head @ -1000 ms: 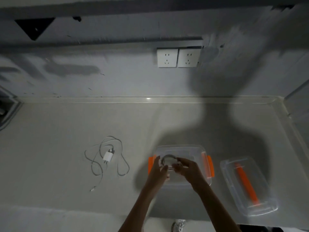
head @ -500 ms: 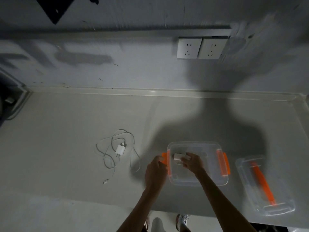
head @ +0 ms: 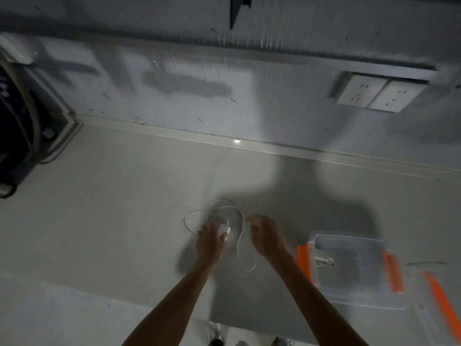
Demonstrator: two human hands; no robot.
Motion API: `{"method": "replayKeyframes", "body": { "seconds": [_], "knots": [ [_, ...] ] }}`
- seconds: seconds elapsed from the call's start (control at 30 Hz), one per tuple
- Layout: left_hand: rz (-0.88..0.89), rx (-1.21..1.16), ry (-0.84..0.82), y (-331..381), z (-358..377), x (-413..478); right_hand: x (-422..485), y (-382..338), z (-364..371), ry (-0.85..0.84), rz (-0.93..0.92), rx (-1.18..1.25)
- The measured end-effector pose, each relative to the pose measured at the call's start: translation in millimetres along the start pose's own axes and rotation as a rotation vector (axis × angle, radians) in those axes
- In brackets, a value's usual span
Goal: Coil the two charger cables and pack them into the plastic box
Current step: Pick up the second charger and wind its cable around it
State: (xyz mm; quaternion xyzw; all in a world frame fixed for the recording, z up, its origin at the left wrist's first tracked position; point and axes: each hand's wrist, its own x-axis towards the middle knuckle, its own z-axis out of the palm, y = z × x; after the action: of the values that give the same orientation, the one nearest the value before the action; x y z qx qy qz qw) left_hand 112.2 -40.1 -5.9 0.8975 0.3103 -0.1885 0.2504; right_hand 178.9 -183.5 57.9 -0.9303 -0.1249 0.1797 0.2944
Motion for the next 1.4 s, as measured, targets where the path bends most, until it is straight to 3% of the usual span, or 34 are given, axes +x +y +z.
{"method": "replayKeyframes", "body": {
  "seconds": [0.1,0.23,0.4,0.53,0.67,0.77,0.83,0.93,1.03,1.1,1.2,1.4],
  "knots": [
    [0.109,-0.052,-0.016,-5.2,8.6,21.6,27.8,-8.2,39.3,-0.182,0.113,-0.052],
    [0.195,0.037,-0.034,-2.2,4.8,34.4,20.6,-4.5,52.4,-0.100,0.176,0.046],
    [0.190,-0.609,-0.277,1.8,-51.8,9.0,-0.4,-2.0,19.7,-0.129,-0.001,0.165],
    [0.248,-0.919,-0.441,4.5,-113.7,-28.8,-12.2,-41.6,-13.6,-0.213,-0.126,0.493],
    [0.309,-0.980,-0.540,20.1,-167.1,-71.5,-30.9,-70.8,-46.5,0.032,-0.198,0.566],
    [0.520,-0.822,-0.341,26.7,-187.6,-103.6,-43.4,-79.6,-88.8,0.182,-0.258,0.476],
    [0.544,-0.826,-0.250,34.6,-197.4,-122.5,-50.9,-84.7,-118.0,0.241,-0.358,0.319],
    [0.595,-0.796,-0.238,53.2,-214.8,-148.2,-63.6,-98.0,-155.6,0.339,-0.498,0.264],
    [0.699,-0.833,-0.266,74.2,-234.4,-176.0,-76.6,-105.7,-190.2,0.463,-0.604,0.389],
    [0.760,-0.928,-0.300,91.9,-246.8,-193.4,-83.1,-106.0,-205.0,0.417,-0.585,0.623],
    [0.774,-1.083,-0.362,125.2,-251.3,-210.9,-90.9,-103.1,-206.9,0.187,-0.440,0.941],
    [0.604,-1.344,-0.298,178.2,-236.3,-232.4,-131.3,-67.4,-188.2,0.000,-0.234,1.052]
  ]
}}
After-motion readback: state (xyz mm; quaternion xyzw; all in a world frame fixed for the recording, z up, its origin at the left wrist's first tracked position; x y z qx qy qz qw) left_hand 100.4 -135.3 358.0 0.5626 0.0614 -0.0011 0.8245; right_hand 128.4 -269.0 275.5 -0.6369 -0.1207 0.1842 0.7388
